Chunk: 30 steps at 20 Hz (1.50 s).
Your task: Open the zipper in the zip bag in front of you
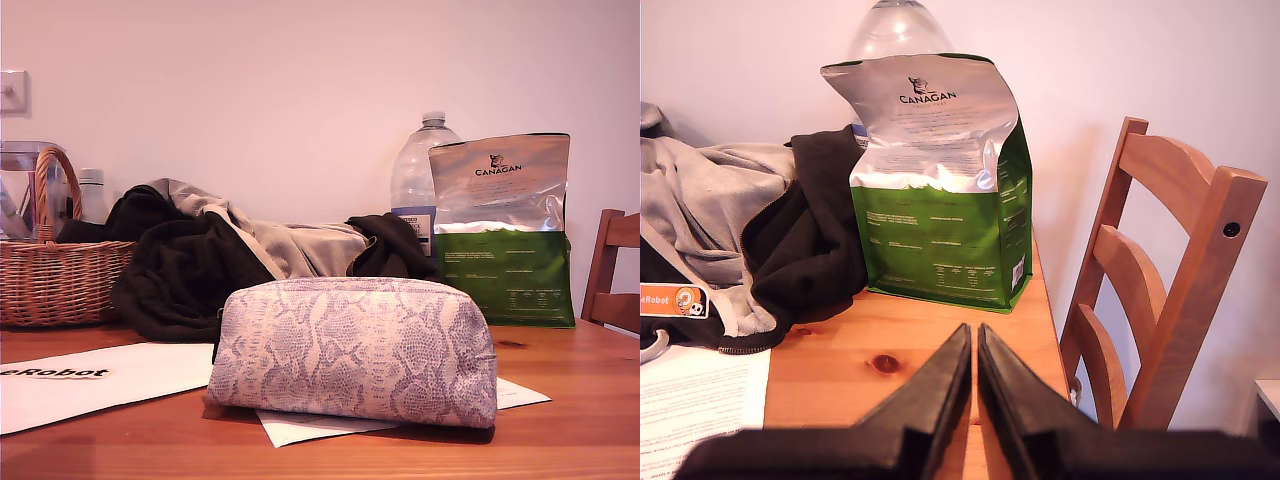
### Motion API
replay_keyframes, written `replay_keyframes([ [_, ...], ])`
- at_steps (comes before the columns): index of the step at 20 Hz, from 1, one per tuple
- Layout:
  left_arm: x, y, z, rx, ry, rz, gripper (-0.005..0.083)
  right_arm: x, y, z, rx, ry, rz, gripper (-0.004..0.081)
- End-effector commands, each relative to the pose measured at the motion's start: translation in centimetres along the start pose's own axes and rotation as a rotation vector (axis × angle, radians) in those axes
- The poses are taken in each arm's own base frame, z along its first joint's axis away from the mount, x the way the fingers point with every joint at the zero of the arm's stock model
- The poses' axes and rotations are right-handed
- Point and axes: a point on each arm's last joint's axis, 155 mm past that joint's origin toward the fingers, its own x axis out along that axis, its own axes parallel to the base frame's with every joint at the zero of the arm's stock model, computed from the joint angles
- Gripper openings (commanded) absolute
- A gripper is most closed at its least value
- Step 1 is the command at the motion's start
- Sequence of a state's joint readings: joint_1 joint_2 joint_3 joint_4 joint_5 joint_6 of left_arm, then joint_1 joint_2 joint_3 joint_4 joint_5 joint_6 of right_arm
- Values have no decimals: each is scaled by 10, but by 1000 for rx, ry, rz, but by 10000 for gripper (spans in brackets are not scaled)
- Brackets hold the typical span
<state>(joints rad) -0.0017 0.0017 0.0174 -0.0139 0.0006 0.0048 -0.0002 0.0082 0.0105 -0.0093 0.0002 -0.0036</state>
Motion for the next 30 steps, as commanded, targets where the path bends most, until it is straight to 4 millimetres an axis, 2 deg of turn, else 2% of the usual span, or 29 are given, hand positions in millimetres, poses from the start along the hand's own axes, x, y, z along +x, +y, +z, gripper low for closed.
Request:
replay_keyframes([
  [1,-6,-38,9,-83,-16,-194,-21,-8,20,18,165,22,109,-11],
  [8,-6,-41,11,-84,-17,-213,-21,-10,25,24,165,11,132,-11],
  [16,-21,-75,34,-105,-34,-409,-21,-20,38,42,172,43,201,-11],
  [19,-25,-91,33,-134,13,-497,-21,-25,49,46,164,100,245,-11],
  [22,-27,-106,26,-143,91,-576,-21,-30,73,45,115,174,369,-11],
  [26,-29,-124,17,-125,189,-678,-21,-41,116,36,80,296,610,-5],
  [28,-31,-134,18,-130,228,-738,-21,-47,134,27,42,370,718,24],
  [30,-29,-141,20,-115,255,-773,-21,-49,148,16,22,454,798,87],
])
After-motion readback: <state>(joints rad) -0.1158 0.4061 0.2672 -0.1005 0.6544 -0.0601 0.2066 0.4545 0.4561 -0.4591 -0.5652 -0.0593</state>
